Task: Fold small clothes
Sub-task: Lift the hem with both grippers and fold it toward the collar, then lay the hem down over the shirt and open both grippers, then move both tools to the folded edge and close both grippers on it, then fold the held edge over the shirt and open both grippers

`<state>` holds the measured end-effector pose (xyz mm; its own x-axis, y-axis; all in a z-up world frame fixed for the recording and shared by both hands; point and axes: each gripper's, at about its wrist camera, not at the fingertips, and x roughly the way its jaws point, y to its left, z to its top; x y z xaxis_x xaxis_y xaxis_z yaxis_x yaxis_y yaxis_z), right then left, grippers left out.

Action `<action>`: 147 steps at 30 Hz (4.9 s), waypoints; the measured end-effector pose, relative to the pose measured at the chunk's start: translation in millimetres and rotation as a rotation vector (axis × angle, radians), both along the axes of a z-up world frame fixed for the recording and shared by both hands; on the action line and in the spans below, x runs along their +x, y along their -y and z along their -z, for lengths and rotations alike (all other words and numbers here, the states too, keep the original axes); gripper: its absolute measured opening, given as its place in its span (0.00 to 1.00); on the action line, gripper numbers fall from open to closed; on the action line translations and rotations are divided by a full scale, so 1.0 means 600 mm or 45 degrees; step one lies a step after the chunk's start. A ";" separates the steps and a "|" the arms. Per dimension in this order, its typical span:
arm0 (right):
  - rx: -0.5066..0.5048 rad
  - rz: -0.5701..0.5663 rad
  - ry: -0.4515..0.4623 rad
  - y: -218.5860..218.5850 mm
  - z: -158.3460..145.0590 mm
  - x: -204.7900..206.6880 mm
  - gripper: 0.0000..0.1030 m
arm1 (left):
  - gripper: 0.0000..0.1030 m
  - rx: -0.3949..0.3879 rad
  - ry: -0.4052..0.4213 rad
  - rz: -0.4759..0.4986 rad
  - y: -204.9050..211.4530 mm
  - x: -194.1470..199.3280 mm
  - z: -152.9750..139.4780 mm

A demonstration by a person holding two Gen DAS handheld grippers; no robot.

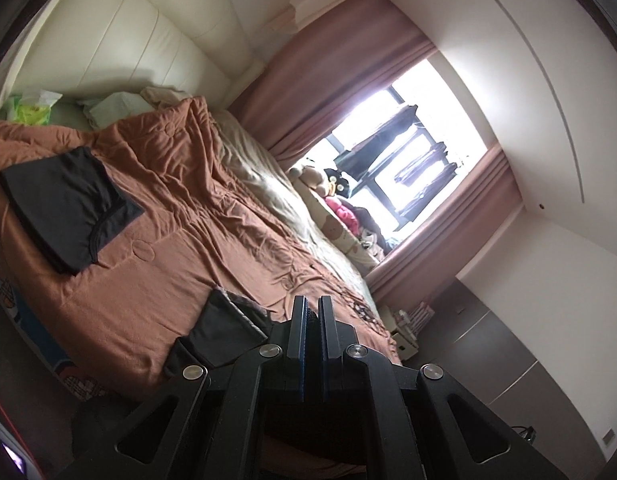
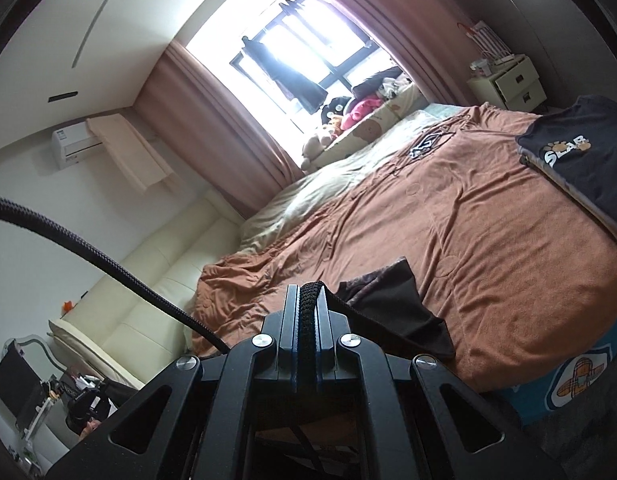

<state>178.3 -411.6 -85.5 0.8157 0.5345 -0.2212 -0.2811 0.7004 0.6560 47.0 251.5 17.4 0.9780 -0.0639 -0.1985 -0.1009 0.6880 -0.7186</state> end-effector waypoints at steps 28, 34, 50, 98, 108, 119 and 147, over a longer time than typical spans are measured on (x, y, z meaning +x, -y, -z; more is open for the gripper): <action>-0.312 0.022 -0.415 -0.157 0.005 0.435 0.02 | 0.05 0.067 -0.532 -0.016 -0.100 0.446 0.171; -0.385 0.032 -0.509 -0.184 0.031 0.512 0.02 | 0.05 0.073 -0.662 -0.010 -0.121 0.523 0.227; -0.597 0.078 -0.650 -0.233 0.065 0.595 0.75 | 0.48 0.229 -0.983 0.047 -0.132 0.611 0.311; -0.934 -0.056 -0.612 -0.296 0.089 0.663 0.44 | 0.41 0.672 -1.103 0.251 -0.099 0.717 0.313; -0.849 -0.133 -0.698 -0.273 0.140 0.692 0.33 | 0.18 0.549 -1.115 0.324 -0.096 0.725 0.369; -0.862 -0.111 -0.624 -0.277 0.114 0.690 0.05 | 0.09 0.634 -1.080 0.258 -0.089 0.714 0.337; -1.006 0.026 -0.584 -0.313 0.063 0.736 0.04 | 0.08 0.701 -1.048 0.143 -0.105 0.778 0.281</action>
